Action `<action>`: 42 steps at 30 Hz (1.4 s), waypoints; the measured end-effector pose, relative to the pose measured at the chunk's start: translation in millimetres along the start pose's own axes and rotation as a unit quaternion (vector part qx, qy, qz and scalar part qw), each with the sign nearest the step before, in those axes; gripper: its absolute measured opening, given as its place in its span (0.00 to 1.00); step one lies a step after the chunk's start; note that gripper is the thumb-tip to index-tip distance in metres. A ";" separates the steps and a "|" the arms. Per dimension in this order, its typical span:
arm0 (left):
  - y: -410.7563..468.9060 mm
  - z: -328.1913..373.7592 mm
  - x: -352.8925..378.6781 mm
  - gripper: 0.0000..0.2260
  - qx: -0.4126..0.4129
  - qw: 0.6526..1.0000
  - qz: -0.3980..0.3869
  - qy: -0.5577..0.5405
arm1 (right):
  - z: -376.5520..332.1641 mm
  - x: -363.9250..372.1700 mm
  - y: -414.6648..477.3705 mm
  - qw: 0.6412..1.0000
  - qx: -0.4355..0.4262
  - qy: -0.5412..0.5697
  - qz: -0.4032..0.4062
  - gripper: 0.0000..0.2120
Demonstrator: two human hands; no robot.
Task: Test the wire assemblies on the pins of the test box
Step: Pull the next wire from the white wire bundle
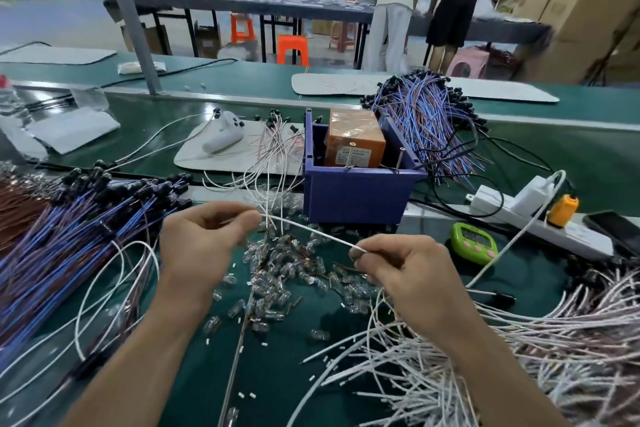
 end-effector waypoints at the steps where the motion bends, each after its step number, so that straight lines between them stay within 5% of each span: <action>1: 3.3 -5.9 -0.8 0.05 -0.075 0.994 -0.010 -0.076 | -0.2 0.6 0.5 1.000 0.005 0.006 -0.005 0.12; 4: 0.5 -18.4 2.7 0.04 -0.277 0.911 -0.077 -0.297 | 0.5 3.6 0.4 1.000 0.013 0.008 -0.024 0.12; 7: -1.3 -18.6 3.8 0.10 -0.320 0.853 -0.132 -0.390 | 2.9 7.6 -0.9 0.999 0.020 -0.005 -0.035 0.11; 9: -0.7 -17.5 6.6 0.02 -0.317 0.859 -0.122 -0.384 | 4.2 7.6 -1.6 0.999 0.021 -0.007 -0.038 0.10; 14: 5.5 -25.4 -1.2 0.05 -0.315 0.880 -0.041 -0.354 | 6.6 9.7 -2.0 0.999 0.023 0.013 -0.037 0.12; 21: -17.2 -19.3 13.0 0.20 -0.246 0.937 -0.028 -0.245 | 10.5 0.2 -3.6 0.995 0.036 0.082 0.044 0.11; 28: -35.4 -2.3 40.9 0.11 -0.191 0.947 -0.169 -0.193 | 11.9 6.0 -4.3 0.998 0.029 0.055 0.020 0.13; 31: -37.5 -1.0 40.8 0.11 -0.189 0.947 -0.165 -0.200 | 9.1 9.7 -5.9 1.000 0.017 0.012 0.000 0.11; 37: -36.7 -12.1 41.5 0.24 -0.161 0.976 -0.113 -0.093 | -7.7 -30.2 4.9 0.983 -0.055 -0.089 0.153 0.07; 42: -36.8 -9.8 40.4 0.17 -0.068 0.993 -0.098 0.015 | 12.0 -4.2 19.6 0.952 0.036 -0.301 -0.047 0.09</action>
Point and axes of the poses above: each hand's wrist, its own y-axis towards the middle knuckle, its own x-axis out of the palm, z = x × y, the point moved 6 cm from there along y, towards the middle knuckle, and after that the axes turned 7 degrees about z, right-handed, at the moved point
